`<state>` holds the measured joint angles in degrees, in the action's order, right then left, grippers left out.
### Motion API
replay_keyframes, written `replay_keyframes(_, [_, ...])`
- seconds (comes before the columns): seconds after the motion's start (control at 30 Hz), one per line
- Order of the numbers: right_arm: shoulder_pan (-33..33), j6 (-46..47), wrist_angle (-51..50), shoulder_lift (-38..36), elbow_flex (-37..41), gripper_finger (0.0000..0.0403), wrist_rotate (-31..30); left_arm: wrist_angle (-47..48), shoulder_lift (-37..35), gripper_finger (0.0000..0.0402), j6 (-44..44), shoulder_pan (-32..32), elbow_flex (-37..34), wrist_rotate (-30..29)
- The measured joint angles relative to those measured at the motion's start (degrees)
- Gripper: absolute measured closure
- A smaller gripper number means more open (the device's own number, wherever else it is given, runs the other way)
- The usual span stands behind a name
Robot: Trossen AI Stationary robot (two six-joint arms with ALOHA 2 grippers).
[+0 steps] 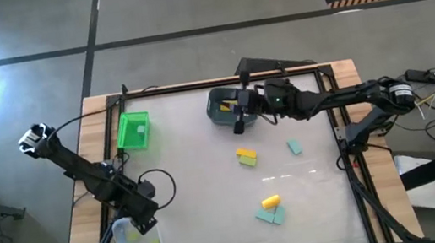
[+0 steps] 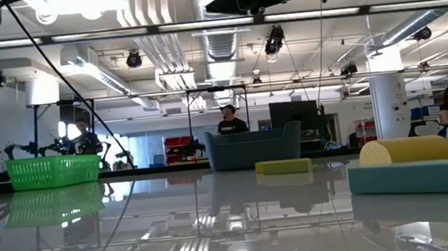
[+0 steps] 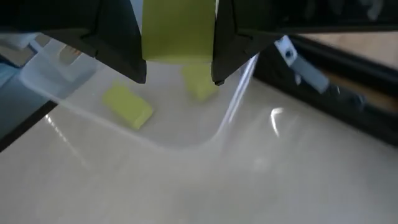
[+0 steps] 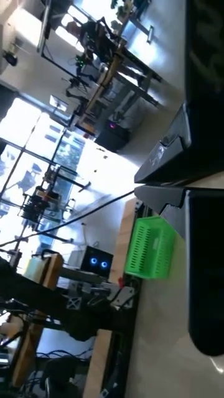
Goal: Sort & place blocks by color
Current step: Put the green block into the transparent bin
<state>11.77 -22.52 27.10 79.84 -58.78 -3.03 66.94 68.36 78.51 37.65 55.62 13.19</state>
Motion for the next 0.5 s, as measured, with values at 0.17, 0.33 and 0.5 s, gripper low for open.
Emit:
replay_keyframes(0.17, [0.0,0.0,-4.2,-0.3,0.3,0.0394,-0.1,-0.4,0.0,0.0256,3.4,1.1,-3.3,3.2])
replay_keyframes(0.33, [0.0,-0.7,-10.8,-1.8,0.5,0.0394,0.0,-0.4,0.0,0.0229,3.6,1.2,-5.5,4.4])
replay_keyframes(0.5, [0.4,-3.9,-19.5,-3.5,0.6,0.0394,0.0,-0.4,0.0,0.0223,3.7,1.2,-6.5,5.4])
